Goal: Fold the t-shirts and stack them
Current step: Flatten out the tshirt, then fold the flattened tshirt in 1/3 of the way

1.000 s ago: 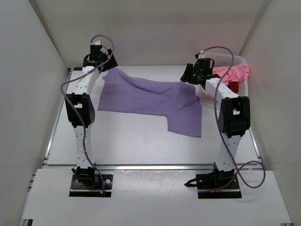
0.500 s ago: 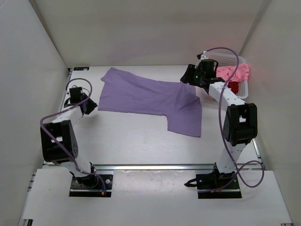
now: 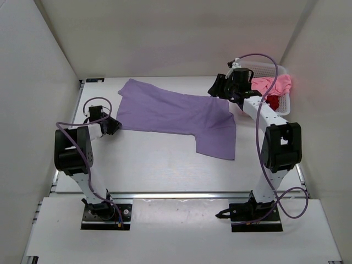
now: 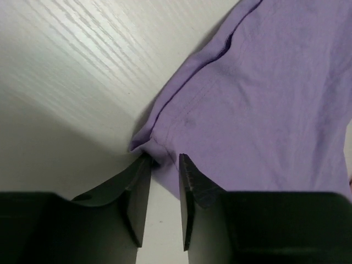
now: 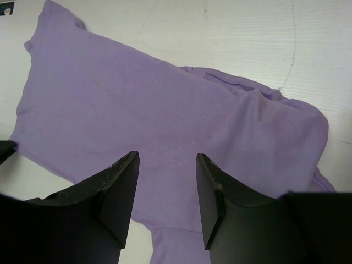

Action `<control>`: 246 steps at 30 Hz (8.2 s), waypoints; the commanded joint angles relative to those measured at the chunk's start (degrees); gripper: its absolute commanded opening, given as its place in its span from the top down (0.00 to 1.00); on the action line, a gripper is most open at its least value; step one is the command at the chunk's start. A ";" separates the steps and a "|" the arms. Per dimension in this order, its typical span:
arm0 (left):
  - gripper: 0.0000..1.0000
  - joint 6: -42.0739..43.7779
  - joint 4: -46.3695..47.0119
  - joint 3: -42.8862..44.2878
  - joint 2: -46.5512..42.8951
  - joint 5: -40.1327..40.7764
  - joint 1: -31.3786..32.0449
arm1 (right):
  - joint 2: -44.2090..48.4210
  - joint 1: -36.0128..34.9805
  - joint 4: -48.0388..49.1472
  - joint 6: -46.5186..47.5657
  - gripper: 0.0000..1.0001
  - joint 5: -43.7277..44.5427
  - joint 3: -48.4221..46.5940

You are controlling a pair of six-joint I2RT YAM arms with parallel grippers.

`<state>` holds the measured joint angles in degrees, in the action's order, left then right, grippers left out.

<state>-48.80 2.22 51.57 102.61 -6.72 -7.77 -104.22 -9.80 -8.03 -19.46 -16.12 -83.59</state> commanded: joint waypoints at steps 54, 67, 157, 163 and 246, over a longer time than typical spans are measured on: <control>1.00 9.34 -1.78 3.27 -9.79 2.33 6.63 | 39.36 6.64 -0.94 -17.37 0.99 6.88 61.36; 1.00 12.61 -13.81 32.68 -20.16 -3.79 4.81 | 40.96 -4.86 -14.72 3.45 1.00 28.32 6.55; 1.00 16.54 -13.73 4.76 -16.67 9.09 -1.29 | 18.19 5.67 -9.55 -2.07 1.00 4.53 16.55; 1.00 15.75 -13.03 7.67 -10.16 7.60 -2.77 | 5.81 3.83 -9.71 -0.32 1.00 8.03 7.22; 0.01 20.39 -22.70 -3.44 -28.34 13.65 3.36 | 29.35 7.89 -8.23 -6.56 0.63 4.25 37.38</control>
<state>-32.05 -18.41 40.64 77.84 0.45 -9.96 -73.93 1.96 -15.97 -29.10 -12.58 -39.31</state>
